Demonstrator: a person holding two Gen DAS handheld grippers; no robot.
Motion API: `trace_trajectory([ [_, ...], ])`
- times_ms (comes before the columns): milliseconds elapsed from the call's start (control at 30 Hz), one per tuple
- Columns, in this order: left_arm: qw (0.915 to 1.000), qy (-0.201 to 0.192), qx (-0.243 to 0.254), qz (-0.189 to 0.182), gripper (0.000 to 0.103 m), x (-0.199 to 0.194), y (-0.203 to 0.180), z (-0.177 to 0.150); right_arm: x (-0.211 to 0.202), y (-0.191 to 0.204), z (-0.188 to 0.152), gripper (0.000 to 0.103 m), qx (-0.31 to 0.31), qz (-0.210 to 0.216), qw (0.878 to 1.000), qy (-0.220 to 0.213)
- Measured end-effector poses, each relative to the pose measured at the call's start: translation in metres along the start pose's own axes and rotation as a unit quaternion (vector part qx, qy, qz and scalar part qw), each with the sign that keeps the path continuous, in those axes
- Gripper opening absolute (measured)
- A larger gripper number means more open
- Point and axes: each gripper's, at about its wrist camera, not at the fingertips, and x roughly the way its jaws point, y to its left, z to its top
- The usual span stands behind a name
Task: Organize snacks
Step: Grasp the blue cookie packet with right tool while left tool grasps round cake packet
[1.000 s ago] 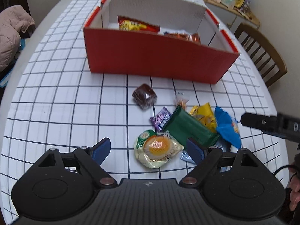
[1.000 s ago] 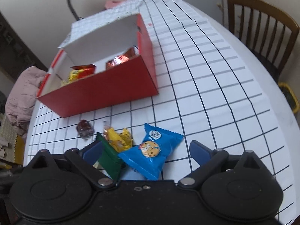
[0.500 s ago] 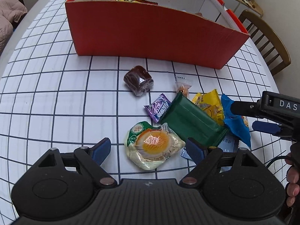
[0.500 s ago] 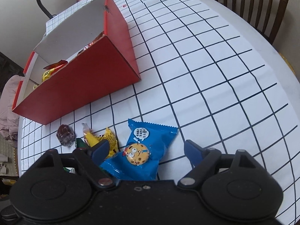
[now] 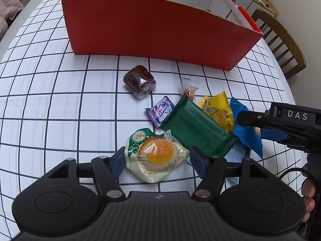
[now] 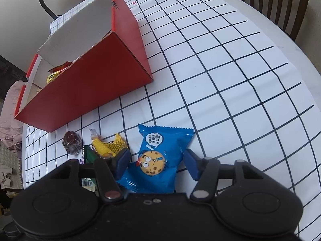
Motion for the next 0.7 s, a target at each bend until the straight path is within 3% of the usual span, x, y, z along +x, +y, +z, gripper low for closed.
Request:
trace_trajectory([
  [33,1.0000,0.003,0.003,-0.004,0.047,0.000,0.000,0.000,-0.001,0.000,0.000,0.053,-0.001,-0.001,1.000,-0.002],
  [333,1.0000,-0.002,0.002,-0.007,0.041,-0.006,0.003,-0.006,-0.010,-0.001,-0.005,0.038,-0.013,-0.001,1.000,-0.020],
  [700,0.9993,-0.007,-0.034,-0.013,0.037,-0.019,0.023,-0.013,-0.036,-0.003,-0.017,0.031,-0.018,0.017,0.999,-0.041],
])
